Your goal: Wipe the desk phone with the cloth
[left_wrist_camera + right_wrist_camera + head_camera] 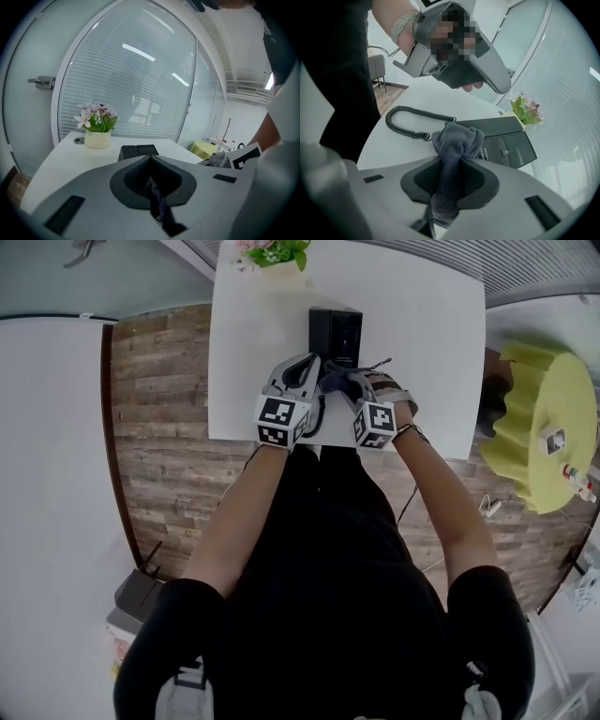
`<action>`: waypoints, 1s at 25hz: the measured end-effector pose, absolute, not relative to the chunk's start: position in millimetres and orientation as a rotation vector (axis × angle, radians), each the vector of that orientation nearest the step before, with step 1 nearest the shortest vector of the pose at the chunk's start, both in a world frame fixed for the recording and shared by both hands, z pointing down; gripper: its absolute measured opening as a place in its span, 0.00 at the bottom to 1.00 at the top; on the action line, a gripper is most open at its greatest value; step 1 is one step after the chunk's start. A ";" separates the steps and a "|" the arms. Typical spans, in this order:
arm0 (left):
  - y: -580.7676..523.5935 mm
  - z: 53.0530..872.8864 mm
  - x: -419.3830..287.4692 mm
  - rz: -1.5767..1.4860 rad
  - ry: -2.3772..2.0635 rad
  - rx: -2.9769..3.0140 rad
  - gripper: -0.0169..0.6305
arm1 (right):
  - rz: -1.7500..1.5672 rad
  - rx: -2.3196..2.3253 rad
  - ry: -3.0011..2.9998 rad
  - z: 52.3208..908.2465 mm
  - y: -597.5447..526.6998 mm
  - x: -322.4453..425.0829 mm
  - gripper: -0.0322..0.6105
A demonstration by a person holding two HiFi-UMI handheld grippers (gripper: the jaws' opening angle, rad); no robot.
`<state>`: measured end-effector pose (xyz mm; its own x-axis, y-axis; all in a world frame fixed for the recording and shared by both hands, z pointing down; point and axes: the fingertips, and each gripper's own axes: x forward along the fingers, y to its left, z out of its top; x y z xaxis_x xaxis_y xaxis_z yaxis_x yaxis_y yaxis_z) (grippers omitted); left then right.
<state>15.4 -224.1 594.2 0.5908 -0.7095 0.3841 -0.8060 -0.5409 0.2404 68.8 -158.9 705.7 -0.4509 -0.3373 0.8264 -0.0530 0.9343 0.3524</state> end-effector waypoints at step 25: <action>-244.6 543.2 -25.4 0.295 -1.281 2.501 0.04 | -0.400 0.403 -2.013 613.6 -198.5 47.3 0.21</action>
